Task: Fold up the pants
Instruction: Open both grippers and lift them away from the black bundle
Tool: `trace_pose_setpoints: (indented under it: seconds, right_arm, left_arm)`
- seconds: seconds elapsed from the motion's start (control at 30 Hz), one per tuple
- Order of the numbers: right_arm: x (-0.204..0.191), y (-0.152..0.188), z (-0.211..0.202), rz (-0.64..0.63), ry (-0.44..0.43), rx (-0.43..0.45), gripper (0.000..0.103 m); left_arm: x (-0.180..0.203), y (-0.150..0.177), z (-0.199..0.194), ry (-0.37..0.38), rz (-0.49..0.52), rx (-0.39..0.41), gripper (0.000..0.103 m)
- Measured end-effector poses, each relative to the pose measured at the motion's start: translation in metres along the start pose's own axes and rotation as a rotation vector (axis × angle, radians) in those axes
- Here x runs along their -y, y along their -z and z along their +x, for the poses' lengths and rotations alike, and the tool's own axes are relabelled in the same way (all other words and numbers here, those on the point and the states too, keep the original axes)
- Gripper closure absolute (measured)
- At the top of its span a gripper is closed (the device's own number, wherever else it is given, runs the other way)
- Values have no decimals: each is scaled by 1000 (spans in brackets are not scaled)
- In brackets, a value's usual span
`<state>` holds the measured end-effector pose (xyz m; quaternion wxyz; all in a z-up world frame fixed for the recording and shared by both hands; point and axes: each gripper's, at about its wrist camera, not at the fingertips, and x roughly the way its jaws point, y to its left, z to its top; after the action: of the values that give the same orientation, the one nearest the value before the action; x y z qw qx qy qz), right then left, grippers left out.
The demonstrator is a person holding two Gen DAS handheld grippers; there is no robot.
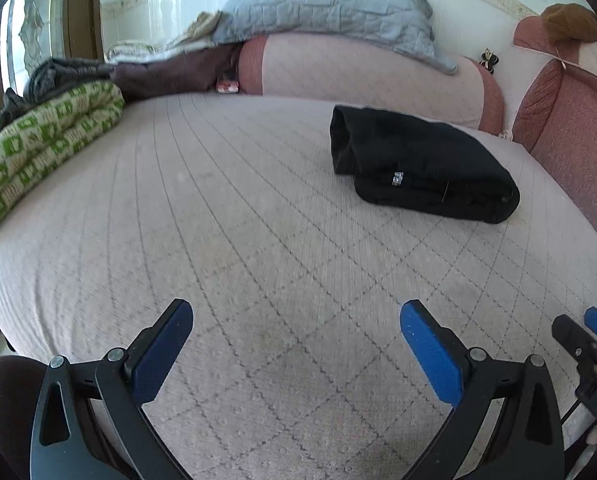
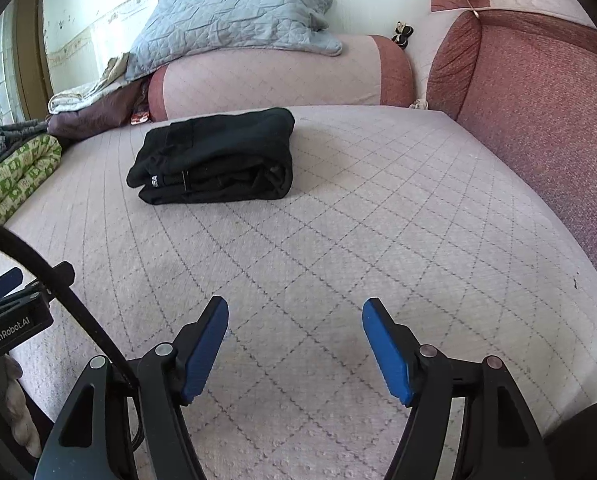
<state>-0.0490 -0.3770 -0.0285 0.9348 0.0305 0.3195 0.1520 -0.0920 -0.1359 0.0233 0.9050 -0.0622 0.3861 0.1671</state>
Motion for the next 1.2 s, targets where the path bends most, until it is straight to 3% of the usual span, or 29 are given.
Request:
trace_pose_setpoints:
  seconds: [0.37,1.0,1.13,1.2]
  right_arm:
    - [5,0,16,12,-23,-37,25]
    - [6,-2,18,13,-30,-36,23]
    - [3,0,17,14,-26,-35,22]
    - [2,0,16,15,-28,-36,22]
  left_arm:
    - [4,5,14,5,0,-57,0]
    - [10,7,13,0,20,-56,0]
    - [8,5,13,26,18,-65,0]
    - [3,-3,10,93,-14,-90,8]
